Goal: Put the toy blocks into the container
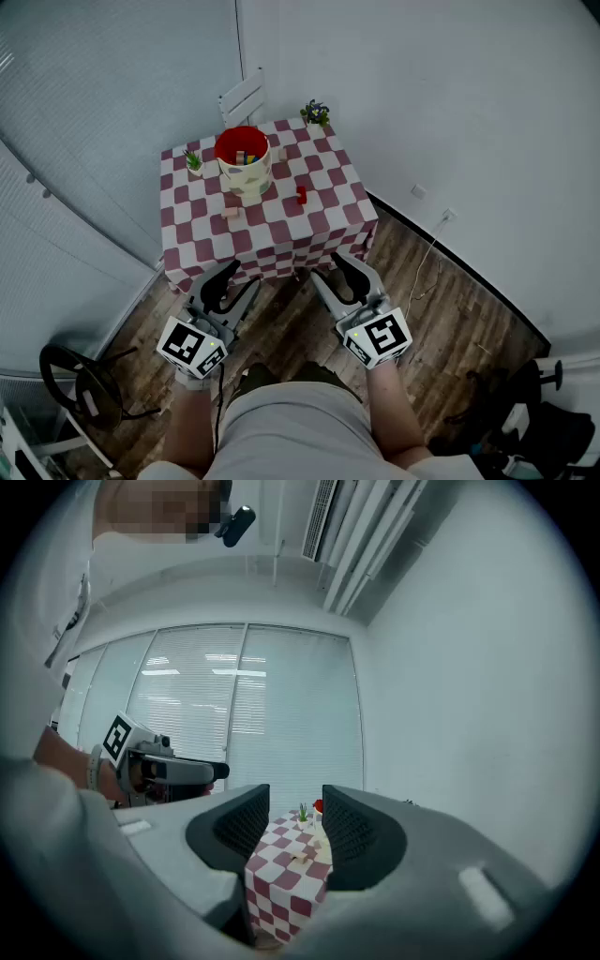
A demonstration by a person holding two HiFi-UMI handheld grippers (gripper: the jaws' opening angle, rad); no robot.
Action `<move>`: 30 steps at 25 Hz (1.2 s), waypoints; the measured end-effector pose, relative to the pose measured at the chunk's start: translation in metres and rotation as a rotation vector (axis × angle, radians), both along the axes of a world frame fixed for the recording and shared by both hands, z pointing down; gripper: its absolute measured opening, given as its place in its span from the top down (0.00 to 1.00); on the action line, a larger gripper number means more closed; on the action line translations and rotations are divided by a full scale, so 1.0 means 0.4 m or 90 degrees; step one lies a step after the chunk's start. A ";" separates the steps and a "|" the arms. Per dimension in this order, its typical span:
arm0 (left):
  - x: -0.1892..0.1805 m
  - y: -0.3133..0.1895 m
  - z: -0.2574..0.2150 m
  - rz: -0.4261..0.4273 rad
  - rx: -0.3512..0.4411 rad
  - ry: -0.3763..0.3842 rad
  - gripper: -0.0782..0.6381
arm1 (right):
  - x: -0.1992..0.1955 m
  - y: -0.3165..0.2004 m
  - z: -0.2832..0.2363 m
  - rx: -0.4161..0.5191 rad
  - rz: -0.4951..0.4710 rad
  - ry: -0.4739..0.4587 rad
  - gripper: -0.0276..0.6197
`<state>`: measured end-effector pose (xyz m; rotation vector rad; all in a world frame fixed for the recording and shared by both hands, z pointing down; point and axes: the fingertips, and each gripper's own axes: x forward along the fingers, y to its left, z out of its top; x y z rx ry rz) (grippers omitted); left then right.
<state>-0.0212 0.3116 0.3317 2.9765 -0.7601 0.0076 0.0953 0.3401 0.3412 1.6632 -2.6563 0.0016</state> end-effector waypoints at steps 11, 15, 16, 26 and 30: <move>0.119 -0.013 0.041 -0.027 -0.016 -0.019 0.67 | 0.127 -0.009 0.039 -0.017 -0.020 -0.040 0.68; 0.144 -0.029 0.076 -0.035 -0.035 -0.022 0.67 | 0.158 -0.026 0.070 -0.034 -0.025 -0.057 0.68; 0.148 -0.037 0.086 -0.036 -0.041 -0.020 0.67 | 0.162 -0.035 0.077 -0.039 -0.026 -0.057 0.68; 0.114 -0.248 0.143 -0.033 -0.077 -0.016 0.67 | 0.129 -0.253 0.138 -0.081 -0.028 -0.020 0.68; 0.073 -0.368 0.157 -0.026 -0.097 -0.012 0.67 | 0.091 -0.378 0.161 -0.110 -0.022 0.000 0.68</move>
